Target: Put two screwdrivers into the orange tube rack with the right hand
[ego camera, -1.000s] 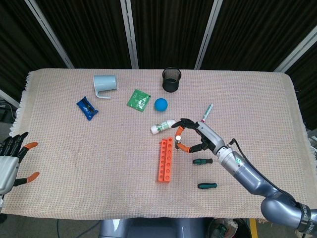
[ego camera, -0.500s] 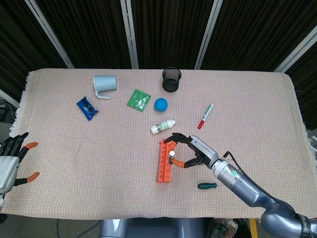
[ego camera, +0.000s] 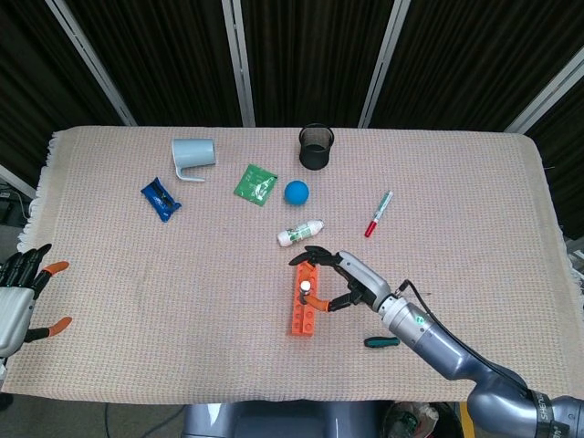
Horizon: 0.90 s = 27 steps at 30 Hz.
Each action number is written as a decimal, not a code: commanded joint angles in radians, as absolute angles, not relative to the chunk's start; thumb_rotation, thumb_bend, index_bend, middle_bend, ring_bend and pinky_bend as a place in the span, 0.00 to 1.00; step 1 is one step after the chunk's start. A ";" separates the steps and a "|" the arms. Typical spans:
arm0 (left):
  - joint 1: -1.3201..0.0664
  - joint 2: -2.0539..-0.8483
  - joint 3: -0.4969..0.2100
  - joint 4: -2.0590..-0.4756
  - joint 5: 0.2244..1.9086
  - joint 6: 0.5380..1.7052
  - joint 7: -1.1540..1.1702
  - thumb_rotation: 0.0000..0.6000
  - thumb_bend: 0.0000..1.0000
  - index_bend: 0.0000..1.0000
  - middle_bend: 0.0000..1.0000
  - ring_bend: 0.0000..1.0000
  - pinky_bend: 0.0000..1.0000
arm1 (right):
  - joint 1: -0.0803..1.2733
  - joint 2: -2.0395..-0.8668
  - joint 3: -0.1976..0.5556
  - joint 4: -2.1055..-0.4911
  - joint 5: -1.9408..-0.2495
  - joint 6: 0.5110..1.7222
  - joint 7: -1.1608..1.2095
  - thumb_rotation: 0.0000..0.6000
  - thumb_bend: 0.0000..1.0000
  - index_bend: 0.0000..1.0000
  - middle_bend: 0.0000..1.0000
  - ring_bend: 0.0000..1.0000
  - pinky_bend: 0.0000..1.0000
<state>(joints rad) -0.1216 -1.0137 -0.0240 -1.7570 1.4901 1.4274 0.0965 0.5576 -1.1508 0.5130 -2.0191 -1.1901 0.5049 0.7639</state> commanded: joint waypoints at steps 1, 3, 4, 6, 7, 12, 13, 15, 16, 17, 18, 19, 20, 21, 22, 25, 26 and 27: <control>-0.121 -1.013 -0.024 -1.757 1.490 1.427 0.097 1.00 0.11 0.21 0.00 0.00 0.00 | 0.563 -1.151 0.506 -2.012 -1.187 0.512 0.763 1.00 0.46 0.63 0.23 0.00 0.00; -0.121 -1.013 -0.023 -1.757 1.489 1.427 0.096 1.00 0.11 0.21 0.00 0.00 0.00 | 0.567 -1.150 0.499 -2.007 -1.183 0.515 0.764 1.00 0.46 0.63 0.23 0.00 0.00; -0.121 -1.013 -0.023 -1.756 1.488 1.427 0.096 1.00 0.11 0.21 0.00 0.00 0.00 | 0.569 -1.150 0.496 -2.005 -1.182 0.516 0.766 1.00 0.46 0.63 0.23 0.00 0.00; -0.121 -1.014 -0.023 -1.757 1.487 1.426 0.097 1.00 0.11 0.21 0.00 0.00 0.00 | 0.571 -1.149 0.489 -2.001 -1.181 0.519 0.767 1.00 0.46 0.63 0.23 0.00 0.00; -0.121 -1.014 -0.023 -1.757 1.488 1.426 0.097 1.00 0.11 0.21 0.00 0.00 0.00 | 0.572 -1.149 0.488 -2.000 -1.180 0.520 0.768 1.00 0.47 0.63 0.23 0.00 0.00; -0.121 -1.014 -0.023 -1.759 1.491 1.428 0.098 1.00 0.11 0.21 0.00 0.00 0.00 | 0.580 -1.152 0.473 -1.984 -1.181 0.523 0.780 1.00 0.47 0.63 0.23 0.00 0.00; -0.120 -1.013 -0.022 -1.759 1.491 1.429 0.098 1.00 0.11 0.21 0.00 0.00 0.00 | 0.582 -1.152 0.471 -1.982 -1.182 0.524 0.783 1.00 0.47 0.63 0.23 0.00 0.00; -0.118 -1.012 -0.021 -1.760 1.490 1.429 0.098 1.00 0.11 0.21 0.00 0.00 0.00 | 0.584 -1.151 0.466 -1.979 -1.184 0.524 0.789 1.00 0.46 0.63 0.23 0.00 0.00; -0.118 -1.012 -0.020 -1.760 1.489 1.429 0.098 1.00 0.11 0.21 0.00 0.00 0.00 | 0.584 -1.151 0.464 -1.978 -1.185 0.524 0.792 1.00 0.46 0.63 0.23 0.00 0.00; -0.117 -1.012 -0.020 -1.760 1.488 1.428 0.098 1.00 0.11 0.21 0.00 0.00 0.00 | 0.584 -1.151 0.462 -1.977 -1.188 0.525 0.797 1.00 0.46 0.63 0.23 0.00 0.00; -0.117 -1.012 -0.020 -1.759 1.485 1.427 0.098 1.00 0.11 0.21 0.00 0.00 0.00 | 0.584 -1.150 0.460 -1.976 -1.190 0.526 0.800 1.00 0.46 0.63 0.23 0.00 0.00; -0.117 -1.012 -0.021 -1.760 1.484 1.427 0.098 1.00 0.11 0.21 0.00 0.00 0.00 | 0.584 -1.150 0.458 -1.975 -1.192 0.526 0.803 1.00 0.47 0.63 0.23 0.00 0.00; -0.117 -1.012 -0.021 -1.760 1.483 1.427 0.098 1.00 0.11 0.21 0.00 0.00 0.00 | 0.585 -1.150 0.455 -1.974 -1.195 0.526 0.809 1.00 0.46 0.63 0.23 0.00 0.00; -0.117 -1.012 -0.021 -1.761 1.484 1.428 0.098 1.00 0.11 0.21 0.00 0.00 0.00 | 0.585 -1.149 0.453 -1.972 -1.198 0.526 0.813 1.00 0.46 0.63 0.23 0.00 0.00; -0.117 -1.011 -0.021 -1.761 1.486 1.429 0.098 1.00 0.11 0.21 0.00 0.00 0.00 | 0.585 -1.150 0.450 -1.969 -1.201 0.528 0.816 1.00 0.46 0.63 0.23 0.00 0.00; -0.115 -1.010 -0.020 -1.762 1.488 1.432 0.098 1.00 0.11 0.21 0.00 0.00 0.00 | 0.583 -1.154 0.438 -1.964 -1.215 0.537 0.830 1.00 0.46 0.63 0.23 0.00 0.00; -0.114 -1.010 -0.020 -1.762 1.488 1.432 0.097 1.00 0.11 0.21 0.00 0.00 0.00 | 0.582 -1.156 0.433 -1.964 -1.221 0.539 0.837 1.00 0.47 0.63 0.23 0.00 0.00; -0.114 -1.010 -0.019 -1.761 1.488 1.431 0.097 1.00 0.11 0.21 0.00 0.00 0.00 | 0.581 -1.157 0.430 -1.963 -1.227 0.542 0.841 1.00 0.47 0.63 0.23 0.00 0.00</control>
